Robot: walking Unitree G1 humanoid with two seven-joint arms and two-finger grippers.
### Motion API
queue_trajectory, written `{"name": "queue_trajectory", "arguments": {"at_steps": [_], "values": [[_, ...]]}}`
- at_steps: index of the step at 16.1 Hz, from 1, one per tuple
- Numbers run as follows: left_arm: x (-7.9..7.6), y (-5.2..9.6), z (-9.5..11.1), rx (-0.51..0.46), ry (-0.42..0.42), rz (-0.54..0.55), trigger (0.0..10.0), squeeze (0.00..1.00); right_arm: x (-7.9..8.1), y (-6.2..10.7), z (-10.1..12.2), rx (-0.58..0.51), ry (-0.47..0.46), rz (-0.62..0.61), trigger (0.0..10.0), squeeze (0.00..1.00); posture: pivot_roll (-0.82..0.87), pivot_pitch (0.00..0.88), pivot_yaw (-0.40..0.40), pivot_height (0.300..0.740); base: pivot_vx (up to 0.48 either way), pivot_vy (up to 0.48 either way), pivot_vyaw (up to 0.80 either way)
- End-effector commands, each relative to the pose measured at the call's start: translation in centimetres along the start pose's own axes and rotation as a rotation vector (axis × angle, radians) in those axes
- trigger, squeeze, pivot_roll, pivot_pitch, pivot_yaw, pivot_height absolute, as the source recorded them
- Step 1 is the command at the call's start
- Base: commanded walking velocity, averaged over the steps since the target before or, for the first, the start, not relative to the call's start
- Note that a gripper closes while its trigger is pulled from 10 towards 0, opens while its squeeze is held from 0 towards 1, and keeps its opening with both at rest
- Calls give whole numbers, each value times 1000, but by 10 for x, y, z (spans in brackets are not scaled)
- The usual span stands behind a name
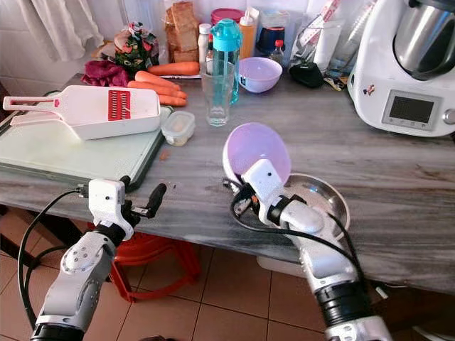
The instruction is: Setting the table
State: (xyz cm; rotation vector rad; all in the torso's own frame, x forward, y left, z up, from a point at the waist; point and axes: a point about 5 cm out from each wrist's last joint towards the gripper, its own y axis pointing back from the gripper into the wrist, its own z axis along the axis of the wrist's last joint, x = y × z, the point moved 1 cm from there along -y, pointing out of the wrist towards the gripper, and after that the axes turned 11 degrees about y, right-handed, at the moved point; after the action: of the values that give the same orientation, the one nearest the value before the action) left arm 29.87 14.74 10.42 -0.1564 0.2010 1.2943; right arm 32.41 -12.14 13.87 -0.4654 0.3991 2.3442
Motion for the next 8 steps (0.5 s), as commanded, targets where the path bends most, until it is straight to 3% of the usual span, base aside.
{"name": "queue_trajectory", "arguments": {"at_steps": [1,4,5,8], "values": [[-1,-1,-2,20,10,-12,10000,0,-4,-1,3,12,24,41,10000,0,50,53,3,740,0,0,0],[-2,0,-5,41,35,-27,10000,0,-7,1,-1,55,30,100,10000,0,49,54,0,740,0,0,0],[-3,1,-6,48,40,-42,10000,0,-7,1,-2,65,32,109,10000,659,49,54,0,740,0,0,0],[-3,3,-7,57,38,-53,10000,0,-2,0,-6,70,34,133,10000,643,56,50,-4,740,0,0,0]]}}
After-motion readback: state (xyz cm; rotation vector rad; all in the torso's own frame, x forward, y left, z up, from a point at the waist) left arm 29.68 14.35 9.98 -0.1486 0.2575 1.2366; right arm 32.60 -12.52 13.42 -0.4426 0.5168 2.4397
